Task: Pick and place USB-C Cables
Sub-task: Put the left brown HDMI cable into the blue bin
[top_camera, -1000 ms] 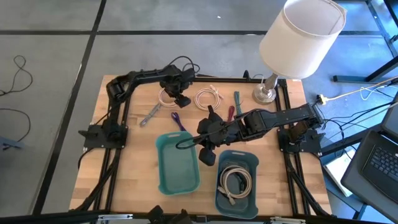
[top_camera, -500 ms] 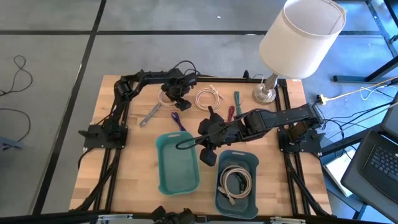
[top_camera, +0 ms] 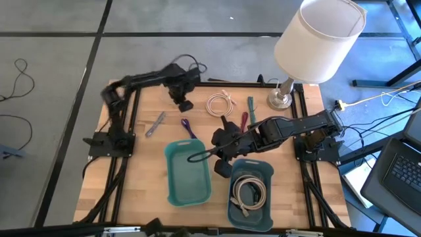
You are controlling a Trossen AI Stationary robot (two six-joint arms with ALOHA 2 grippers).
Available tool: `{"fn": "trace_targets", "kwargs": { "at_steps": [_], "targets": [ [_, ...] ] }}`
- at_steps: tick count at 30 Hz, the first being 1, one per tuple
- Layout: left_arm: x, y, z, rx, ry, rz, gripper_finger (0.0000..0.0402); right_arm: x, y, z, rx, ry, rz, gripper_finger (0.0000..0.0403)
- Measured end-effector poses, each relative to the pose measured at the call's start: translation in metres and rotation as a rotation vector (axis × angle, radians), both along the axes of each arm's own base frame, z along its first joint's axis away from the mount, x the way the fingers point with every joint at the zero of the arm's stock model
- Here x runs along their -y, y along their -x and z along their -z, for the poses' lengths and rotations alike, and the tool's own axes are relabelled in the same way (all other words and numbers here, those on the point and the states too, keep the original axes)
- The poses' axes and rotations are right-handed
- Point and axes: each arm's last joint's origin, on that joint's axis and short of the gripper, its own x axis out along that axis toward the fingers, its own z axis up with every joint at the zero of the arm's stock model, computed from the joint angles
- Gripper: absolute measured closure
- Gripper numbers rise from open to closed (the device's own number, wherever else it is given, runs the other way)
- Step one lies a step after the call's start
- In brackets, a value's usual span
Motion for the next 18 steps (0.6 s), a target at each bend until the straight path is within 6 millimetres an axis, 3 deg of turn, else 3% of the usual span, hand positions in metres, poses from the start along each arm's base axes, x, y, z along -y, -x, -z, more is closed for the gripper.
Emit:
{"fn": "trace_targets", "kwargs": {
  "at_steps": [5,10,14,18],
  "targets": [
    [0.032,0.043,-0.089,0.267,-0.129,-0.027,0.0373,0.002,0.003,0.003,-0.035,0.05,0.035,0.0391],
    [0.079,0.094,-0.162,0.74,-0.198,-0.001,0.0373,0.004,0.004,0.003,-0.033,0.092,0.068,0.0391],
    [0.112,0.123,-0.192,1.172,-0.207,0.126,0.0373,0.004,0.003,0.003,-0.027,0.114,0.044,0.0391],
    [0.132,0.133,-0.201,1.581,-0.189,0.303,0.0373,0.004,-0.003,-0.002,0.044,0.141,-0.002,0.0391]
  ]
}}
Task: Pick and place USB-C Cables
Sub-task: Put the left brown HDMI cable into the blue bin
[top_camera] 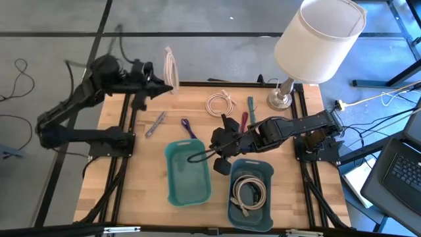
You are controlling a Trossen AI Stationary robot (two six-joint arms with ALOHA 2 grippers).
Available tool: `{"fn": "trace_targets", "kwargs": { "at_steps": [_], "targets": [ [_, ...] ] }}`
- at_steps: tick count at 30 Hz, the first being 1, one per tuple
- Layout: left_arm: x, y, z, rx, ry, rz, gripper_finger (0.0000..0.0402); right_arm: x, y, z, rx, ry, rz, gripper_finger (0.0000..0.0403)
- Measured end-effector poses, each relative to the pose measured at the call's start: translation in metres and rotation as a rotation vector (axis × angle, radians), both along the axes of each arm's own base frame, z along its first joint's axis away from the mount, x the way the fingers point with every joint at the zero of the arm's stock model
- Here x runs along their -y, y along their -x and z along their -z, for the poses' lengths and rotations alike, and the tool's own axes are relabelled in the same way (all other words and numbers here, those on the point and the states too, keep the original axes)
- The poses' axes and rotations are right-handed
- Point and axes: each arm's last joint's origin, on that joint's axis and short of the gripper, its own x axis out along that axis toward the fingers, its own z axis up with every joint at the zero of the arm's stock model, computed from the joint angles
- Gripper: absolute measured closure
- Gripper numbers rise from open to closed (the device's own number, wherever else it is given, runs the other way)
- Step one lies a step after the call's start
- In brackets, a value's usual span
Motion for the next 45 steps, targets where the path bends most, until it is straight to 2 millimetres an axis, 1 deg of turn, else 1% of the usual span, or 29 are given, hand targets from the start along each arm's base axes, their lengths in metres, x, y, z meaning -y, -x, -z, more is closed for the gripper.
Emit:
{"fn": "trace_targets", "kwargs": {
  "at_steps": [2,4,8,11,13,16,19,24,26,29,34,41,45],
  "targets": [
    [0.006,-0.002,0.005,0.129,-0.012,0.091,0.0373,0.0,-0.005,-0.005,0.063,0.016,-0.029,0.0391],
    [0.009,-0.006,0.014,0.205,-0.002,0.151,0.0373,0.001,-0.008,-0.01,0.12,0.035,-0.058,0.0391],
    [0.012,-0.019,0.039,0.199,0.078,0.215,0.0373,0.001,-0.007,-0.024,0.192,0.079,-0.106,0.0391],
    [0.014,-0.023,0.043,0.21,0.115,0.239,0.0373,0.003,-0.002,-0.038,0.222,0.14,-0.147,0.039],
    [0.016,-0.025,0.041,0.23,0.123,0.261,0.0373,0.006,0.0,-0.048,0.246,0.205,-0.121,0.0383],
    [0.023,-0.025,0.036,0.278,0.1,0.302,0.0373,0.01,0.003,-0.062,0.281,0.316,-0.091,0.0351],
    [0.027,-0.028,0.035,0.292,0.097,0.319,0.0373,0.018,0.001,-0.071,0.328,0.356,-0.071,0.03],
    [0.033,-0.041,0.035,0.326,0.083,0.337,0.0373,0.034,-0.006,-0.075,0.372,0.327,-0.068,0.0217],
    [0.033,-0.048,0.036,0.339,0.074,0.35,0.0373,0.038,-0.007,-0.076,0.386,0.312,-0.074,0.0193],
    [0.033,-0.058,0.039,0.356,0.079,0.363,0.0373,0.042,-0.009,-0.078,0.403,0.307,-0.067,0.017],
    [0.03,-0.074,0.038,0.374,0.081,0.379,0.0373,0.044,-0.012,-0.079,0.431,0.289,-0.075,0.0169],
    [0.034,-0.096,0.021,0.373,0.052,0.492,0.0373,0.048,-0.019,-0.071,0.437,0.278,-0.083,0.019],
    [0.037,-0.106,0.019,0.362,0.049,0.531,0.0373,0.048,-0.02,-0.071,0.461,0.275,-0.08,0.0211]
  ]
}}
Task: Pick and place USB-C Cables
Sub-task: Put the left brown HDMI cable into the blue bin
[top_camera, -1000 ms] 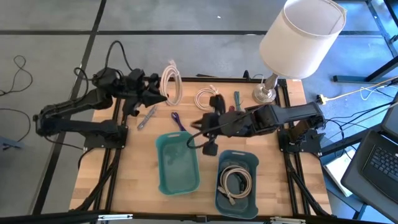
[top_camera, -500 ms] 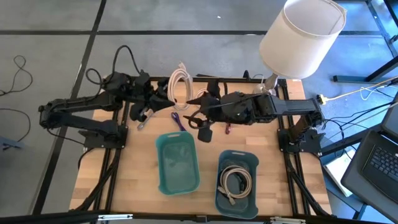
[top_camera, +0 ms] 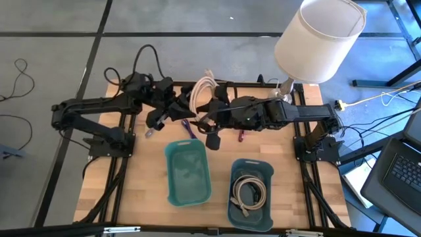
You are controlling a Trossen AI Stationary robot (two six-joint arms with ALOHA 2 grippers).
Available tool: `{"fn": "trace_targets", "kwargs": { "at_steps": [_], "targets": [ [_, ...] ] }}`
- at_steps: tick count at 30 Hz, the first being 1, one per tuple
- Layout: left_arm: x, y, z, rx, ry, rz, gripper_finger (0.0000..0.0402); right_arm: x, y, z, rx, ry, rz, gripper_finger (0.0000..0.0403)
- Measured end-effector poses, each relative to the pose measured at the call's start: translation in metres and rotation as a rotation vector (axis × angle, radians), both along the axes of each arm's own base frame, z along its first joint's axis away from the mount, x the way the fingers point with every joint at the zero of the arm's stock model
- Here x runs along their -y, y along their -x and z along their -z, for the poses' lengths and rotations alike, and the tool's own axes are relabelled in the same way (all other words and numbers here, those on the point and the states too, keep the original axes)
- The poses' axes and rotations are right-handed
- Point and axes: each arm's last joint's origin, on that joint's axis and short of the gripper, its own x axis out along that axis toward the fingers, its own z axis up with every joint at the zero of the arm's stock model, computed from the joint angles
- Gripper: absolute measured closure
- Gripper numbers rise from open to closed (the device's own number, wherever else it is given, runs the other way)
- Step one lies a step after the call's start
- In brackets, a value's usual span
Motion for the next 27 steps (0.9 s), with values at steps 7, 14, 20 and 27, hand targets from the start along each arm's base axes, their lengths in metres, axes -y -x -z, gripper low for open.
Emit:
{"fn": "trace_targets", "kwargs": {
  "at_steps": [7,14,20,27],
  "targets": [
    [-0.003,-0.003,0.003,-0.019,0.007,-0.009,0.0373,-0.001,0.001,0.003,-0.025,0.002,-0.007,0.034],
    [-0.004,-0.002,0.004,-0.044,0.015,-0.003,0.0347,0.0,0.002,0.005,-0.053,0.008,-0.002,0.0371],
    [-0.012,-0.001,0.01,-0.114,0.006,-0.015,0.0302,0.003,0.02,0.003,-0.138,0.005,0.055,0.0373],
    [-0.021,0.018,0.01,-0.208,-0.011,-0.037,0.025,-0.002,0.065,-0.011,-0.188,-0.017,0.221,0.0377]
  ]
}}
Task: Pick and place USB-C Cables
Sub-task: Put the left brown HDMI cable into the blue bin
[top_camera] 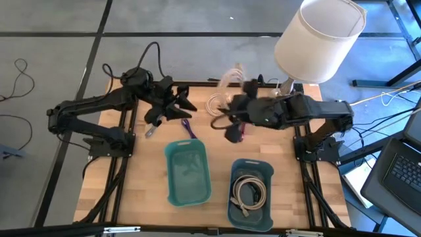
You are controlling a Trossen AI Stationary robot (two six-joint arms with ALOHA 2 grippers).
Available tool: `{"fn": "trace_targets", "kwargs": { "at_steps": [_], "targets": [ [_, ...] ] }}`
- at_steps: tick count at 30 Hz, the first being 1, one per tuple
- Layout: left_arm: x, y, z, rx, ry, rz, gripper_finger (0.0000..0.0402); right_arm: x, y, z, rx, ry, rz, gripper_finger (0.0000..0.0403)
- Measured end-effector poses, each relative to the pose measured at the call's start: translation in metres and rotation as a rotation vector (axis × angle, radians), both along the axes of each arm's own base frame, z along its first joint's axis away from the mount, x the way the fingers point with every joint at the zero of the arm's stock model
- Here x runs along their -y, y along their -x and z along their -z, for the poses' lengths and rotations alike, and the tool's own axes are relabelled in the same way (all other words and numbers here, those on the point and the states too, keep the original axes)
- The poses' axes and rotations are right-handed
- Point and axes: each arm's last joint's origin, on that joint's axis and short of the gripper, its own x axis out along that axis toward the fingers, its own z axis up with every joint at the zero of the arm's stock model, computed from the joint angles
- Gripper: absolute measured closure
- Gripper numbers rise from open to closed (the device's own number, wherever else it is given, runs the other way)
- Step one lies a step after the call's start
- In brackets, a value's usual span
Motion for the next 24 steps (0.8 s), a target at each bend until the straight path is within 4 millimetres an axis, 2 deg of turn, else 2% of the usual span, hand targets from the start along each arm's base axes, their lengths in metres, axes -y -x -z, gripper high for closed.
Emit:
{"fn": "trace_targets", "kwargs": {
  "at_steps": [7,13,18,24],
  "targets": [
    [-0.009,0.026,0.002,-0.094,-0.049,-0.106,0.023,-0.035,0.032,0.004,-0.045,-0.232,0.014,0.0377],
    [-0.018,0.044,0.006,-0.156,-0.102,-0.256,0.0233,-0.082,0.044,0.025,-0.128,-0.442,0.048,0.0377],
    [-0.025,0.052,0.008,-0.184,-0.13,-0.345,0.0237,-0.124,0.052,0.04,-0.173,-0.637,0.08,0.0377],
    [-0.031,0.054,0.008,-0.185,-0.142,-0.38,0.0236,-0.166,0.051,0.07,-0.239,-0.737,0.167,0.0377]
  ]
}}
